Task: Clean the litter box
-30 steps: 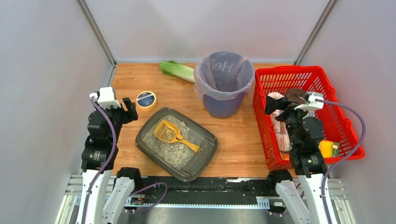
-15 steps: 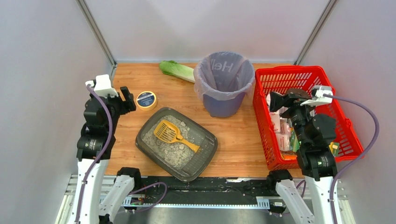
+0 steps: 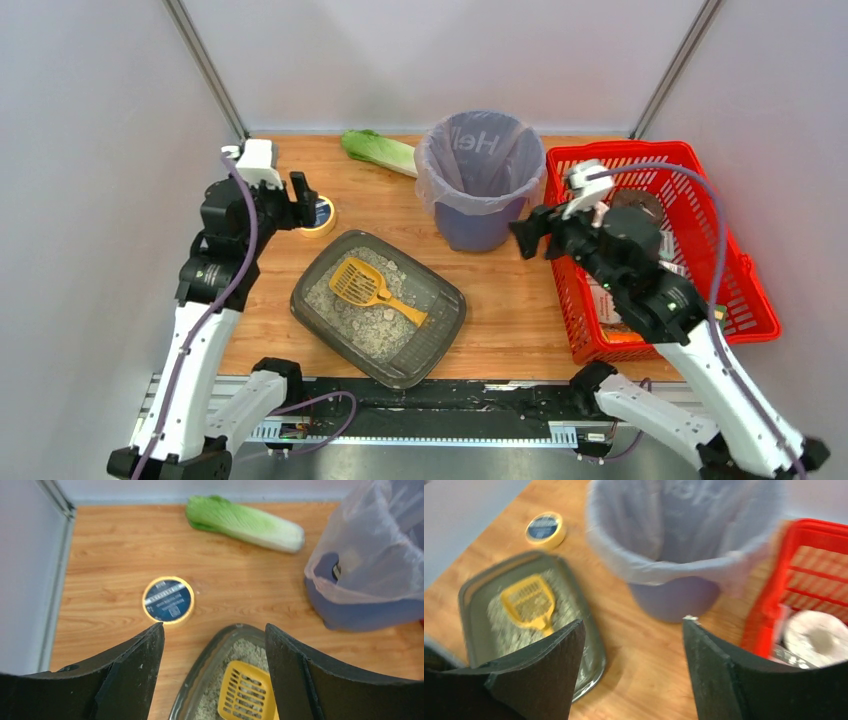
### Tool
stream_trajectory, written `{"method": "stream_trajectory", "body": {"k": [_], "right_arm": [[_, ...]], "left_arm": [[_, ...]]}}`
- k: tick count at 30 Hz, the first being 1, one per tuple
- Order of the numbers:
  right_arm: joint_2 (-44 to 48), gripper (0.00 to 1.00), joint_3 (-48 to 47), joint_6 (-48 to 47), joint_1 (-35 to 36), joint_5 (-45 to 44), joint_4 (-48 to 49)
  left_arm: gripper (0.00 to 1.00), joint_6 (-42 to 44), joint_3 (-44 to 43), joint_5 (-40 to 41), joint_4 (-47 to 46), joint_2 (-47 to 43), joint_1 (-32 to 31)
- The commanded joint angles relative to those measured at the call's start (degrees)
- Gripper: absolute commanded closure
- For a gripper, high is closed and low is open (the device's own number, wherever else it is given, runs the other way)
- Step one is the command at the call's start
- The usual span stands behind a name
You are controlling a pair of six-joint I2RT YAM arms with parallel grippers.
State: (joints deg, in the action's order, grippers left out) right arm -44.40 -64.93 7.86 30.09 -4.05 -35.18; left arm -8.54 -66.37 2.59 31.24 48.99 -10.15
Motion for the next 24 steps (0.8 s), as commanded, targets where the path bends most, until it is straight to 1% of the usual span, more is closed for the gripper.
{"method": "stream_trajectory", "body": {"k": [1, 2, 5, 7, 8, 9, 10, 12, 13, 15, 16, 18, 20, 24], "right_arm": [[-4.54, 0.24, -1.79, -4.69, 17.34, -12.46, 2.28], [-6.12, 0.23, -1.61, -5.91, 23.2, -12.56, 3.87], [-10.33, 0.21, -0.47, -5.67, 30.53, -10.28, 10.82], [-13.41, 0.21, 0.24, -4.18, 31.61, -2.57, 15.72], [-17.52, 0.2, 0.5, -3.12, 31.7, 0.51, 16.97], [-19.82, 0.19, 0.59, -1.02, 31.7, 7.06, 18.03], [-24.46, 0.19, 0.85, -0.39, 31.7, 9.91, 21.0], [-29.14, 0.2, 1.91, 2.32, 31.7, 14.58, 24.36], [-33.25, 0.23, 1.56, 2.95, 31.79, 15.12, 25.41], [-36.62, 0.25, 0.51, 3.39, 32.14, 14.35, 25.86], [-39.24, 0.27, 0.07, 2.0, 32.49, 13.47, 25.34], [-41.46, 0.3, -1.42, -0.03, 33.46, 10.4, 24.37], [-43.83, 0.31, -1.7, -2.66, 33.72, 9.42, 23.22], [-46.47, 0.31, 2.43, -5.75, 33.72, 6.53, 28.22]], "left_arm": [[0.19, -0.42, 3.43, -6.37, -3.38, 2.51, -0.22], [0.19, -0.52, 3.79, -6.28, -3.3, 2.86, -0.22], [0.2, -0.25, 3.44, -5.58, -2.33, 2.86, -0.31], [0.2, 0.09, 3.7, -4.62, -2.59, 1.99, -0.31], [0.2, 0.1, 3.88, -4.09, -2.85, 1.72, -0.31], [0.2, 0.1, 4.05, -3.21, -2.86, 1.46, -0.31], [0.19, 0.01, 4.05, -3.12, -2.86, 1.11, -0.31], [0.19, 0.18, 4.32, -3.03, -3.29, 0.67, -0.31], [0.19, 0.1, 4.49, -2.86, -3.47, 0.23, -0.31], [0.18, 0.27, 4.76, -2.77, -3.65, -0.04, -0.31], [0.18, 0.36, 4.84, -2.77, -3.65, -0.21, -0.31], [0.18, 0.45, 4.93, -2.77, -3.65, -0.21, -0.31], [0.18, 0.27, 4.93, -2.77, -3.65, -0.04, -0.39], [0.18, -0.25, 4.93, -3.81, -3.91, 0.14, -0.48]]}}
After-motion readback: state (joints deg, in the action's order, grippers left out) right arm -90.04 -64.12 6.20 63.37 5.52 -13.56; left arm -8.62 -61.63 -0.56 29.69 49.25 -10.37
